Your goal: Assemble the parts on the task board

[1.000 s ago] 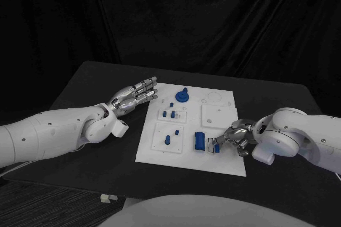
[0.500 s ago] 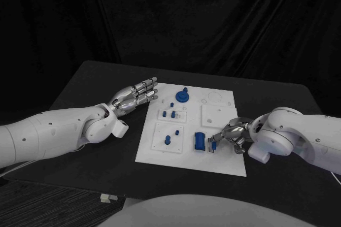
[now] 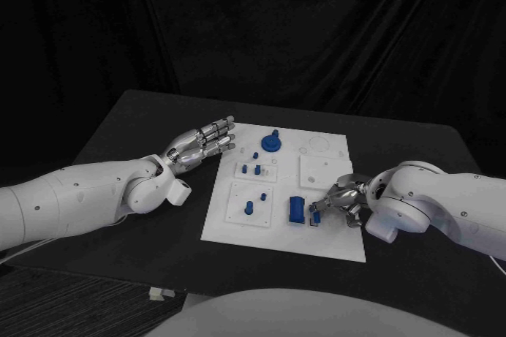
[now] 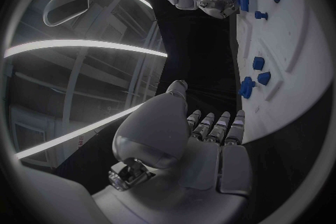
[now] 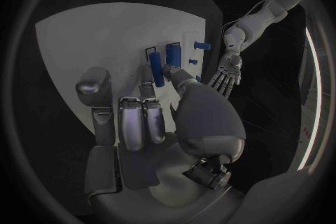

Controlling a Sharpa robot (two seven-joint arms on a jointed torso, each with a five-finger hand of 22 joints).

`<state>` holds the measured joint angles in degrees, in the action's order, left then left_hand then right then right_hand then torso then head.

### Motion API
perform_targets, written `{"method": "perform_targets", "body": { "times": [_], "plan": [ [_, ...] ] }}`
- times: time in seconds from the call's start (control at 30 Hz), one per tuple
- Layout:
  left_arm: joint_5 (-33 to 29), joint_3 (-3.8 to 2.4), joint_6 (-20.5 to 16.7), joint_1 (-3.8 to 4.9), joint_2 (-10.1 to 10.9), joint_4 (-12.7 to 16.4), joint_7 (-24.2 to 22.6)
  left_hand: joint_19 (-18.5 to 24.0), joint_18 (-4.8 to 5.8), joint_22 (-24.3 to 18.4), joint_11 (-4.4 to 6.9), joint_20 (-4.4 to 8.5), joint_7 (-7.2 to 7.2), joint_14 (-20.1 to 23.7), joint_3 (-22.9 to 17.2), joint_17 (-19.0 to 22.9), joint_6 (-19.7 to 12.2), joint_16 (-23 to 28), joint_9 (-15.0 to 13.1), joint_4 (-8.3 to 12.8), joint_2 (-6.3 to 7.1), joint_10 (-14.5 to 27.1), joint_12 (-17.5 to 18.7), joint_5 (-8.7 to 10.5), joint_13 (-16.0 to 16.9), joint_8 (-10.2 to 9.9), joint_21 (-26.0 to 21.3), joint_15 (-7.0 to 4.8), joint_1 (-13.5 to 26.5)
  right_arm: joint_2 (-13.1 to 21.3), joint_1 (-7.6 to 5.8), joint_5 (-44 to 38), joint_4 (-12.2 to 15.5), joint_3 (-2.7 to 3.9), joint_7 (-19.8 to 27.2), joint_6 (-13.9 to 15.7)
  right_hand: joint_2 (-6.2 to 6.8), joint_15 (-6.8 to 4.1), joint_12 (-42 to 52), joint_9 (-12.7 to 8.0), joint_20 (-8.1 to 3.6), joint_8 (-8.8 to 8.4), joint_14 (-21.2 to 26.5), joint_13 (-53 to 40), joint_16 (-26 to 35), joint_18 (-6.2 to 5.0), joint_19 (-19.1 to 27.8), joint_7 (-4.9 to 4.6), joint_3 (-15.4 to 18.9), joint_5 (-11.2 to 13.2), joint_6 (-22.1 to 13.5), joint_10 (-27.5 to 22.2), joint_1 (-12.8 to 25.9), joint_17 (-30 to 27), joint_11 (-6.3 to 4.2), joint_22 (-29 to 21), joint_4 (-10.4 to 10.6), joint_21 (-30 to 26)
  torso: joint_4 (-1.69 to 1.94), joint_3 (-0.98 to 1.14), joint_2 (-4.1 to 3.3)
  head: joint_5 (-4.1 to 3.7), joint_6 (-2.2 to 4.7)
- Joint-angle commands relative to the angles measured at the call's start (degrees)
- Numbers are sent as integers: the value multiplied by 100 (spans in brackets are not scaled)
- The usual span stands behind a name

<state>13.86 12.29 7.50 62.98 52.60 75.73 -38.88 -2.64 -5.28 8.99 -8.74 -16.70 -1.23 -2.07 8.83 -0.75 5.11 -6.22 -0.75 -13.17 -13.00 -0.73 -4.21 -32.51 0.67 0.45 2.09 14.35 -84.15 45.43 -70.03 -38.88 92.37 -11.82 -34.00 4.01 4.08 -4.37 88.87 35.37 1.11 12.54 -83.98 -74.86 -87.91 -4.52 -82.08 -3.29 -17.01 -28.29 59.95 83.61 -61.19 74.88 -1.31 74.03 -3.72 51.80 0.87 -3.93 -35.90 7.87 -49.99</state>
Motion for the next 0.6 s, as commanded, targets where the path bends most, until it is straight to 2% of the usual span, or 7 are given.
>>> {"method": "perform_targets", "body": {
  "times": [0.03, 0.6],
  "plan": [
    [-29, -5, 88, -16, -13, 5, -411, -90, 16, 43, -44, -22, 27, -28, -80, -66, -38, -124, -18, 81, -13, -8, -92, -109, 42, 48, -1, 45, -48, -15, 22, -257, -3, 1, -74, -146, -39, -90, 113, 191, -11, 142, -550, -1514, -68, -223, 31, 79, -340, 17, -141, 639, 2, 1280, -46, 690, -53, -139, 1, 1, 1, -2, -1],
    [-29, -6, 98, -45, -18, 0, -390, -92, 20, 43, -52, -22, 28, -36, -93, -69, -42, -140, -17, 91, -18, -9, -94, -112, 42, 48, -1, 62, -51, -16, 42, -282, 31, 1, -133, -222, -63, -88, 113, 150, -8, 177, -542, -1514, -47, -229, 38, 78, -286, 38, -125, 639, 166, 1244, -45, 679, 90, -179, 0, 1, 2, -4, -1]
  ]
}}
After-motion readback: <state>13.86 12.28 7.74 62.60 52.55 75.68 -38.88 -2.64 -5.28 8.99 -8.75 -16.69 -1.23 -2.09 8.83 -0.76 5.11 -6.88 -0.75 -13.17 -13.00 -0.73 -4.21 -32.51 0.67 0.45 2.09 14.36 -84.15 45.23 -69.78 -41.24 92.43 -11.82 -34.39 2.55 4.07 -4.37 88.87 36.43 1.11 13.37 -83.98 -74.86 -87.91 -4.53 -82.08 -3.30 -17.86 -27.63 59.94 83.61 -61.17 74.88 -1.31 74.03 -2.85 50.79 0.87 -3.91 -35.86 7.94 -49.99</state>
